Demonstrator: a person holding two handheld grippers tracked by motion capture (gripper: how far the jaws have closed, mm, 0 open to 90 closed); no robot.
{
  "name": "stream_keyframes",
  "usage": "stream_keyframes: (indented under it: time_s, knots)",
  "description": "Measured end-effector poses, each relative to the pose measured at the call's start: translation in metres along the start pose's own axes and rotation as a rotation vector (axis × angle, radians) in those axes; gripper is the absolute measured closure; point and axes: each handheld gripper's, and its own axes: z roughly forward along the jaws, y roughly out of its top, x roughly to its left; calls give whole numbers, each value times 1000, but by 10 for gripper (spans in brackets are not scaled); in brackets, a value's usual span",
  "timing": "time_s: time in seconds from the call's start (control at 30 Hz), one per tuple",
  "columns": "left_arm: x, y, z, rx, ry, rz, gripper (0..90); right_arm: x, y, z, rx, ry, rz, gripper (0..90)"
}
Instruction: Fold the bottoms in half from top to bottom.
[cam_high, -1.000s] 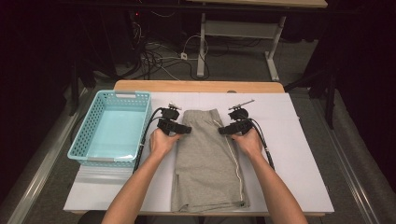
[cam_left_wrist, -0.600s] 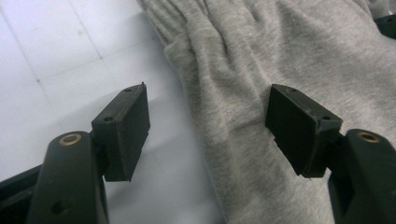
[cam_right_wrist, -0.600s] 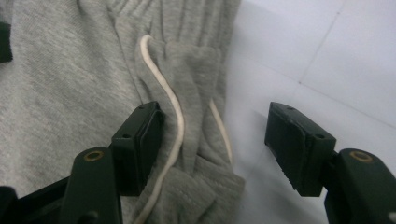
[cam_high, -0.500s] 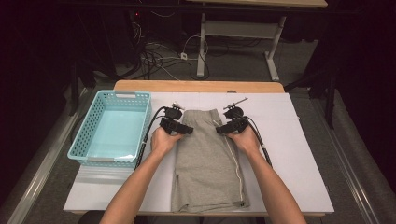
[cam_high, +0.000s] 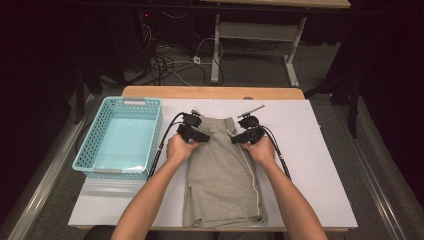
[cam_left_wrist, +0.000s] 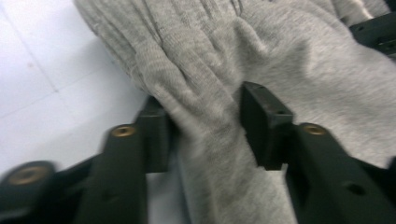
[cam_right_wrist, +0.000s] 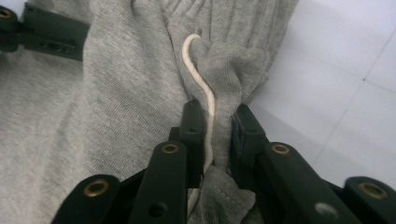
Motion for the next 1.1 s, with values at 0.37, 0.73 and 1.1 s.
stream_keyframes:
  time_s: [0.37,0.73,1.1]
  knots:
    - [4,1,-6,-11,-83,-14,814,4,0,-6,-21,-23,-41,825]
    - [1,18,-31,-90,-65,20,815,2,9,-27,-94,-49,-59,825]
    - [-5,26,-46,-113,-33,63,813,4,18,-40,-151,-66,-68,824]
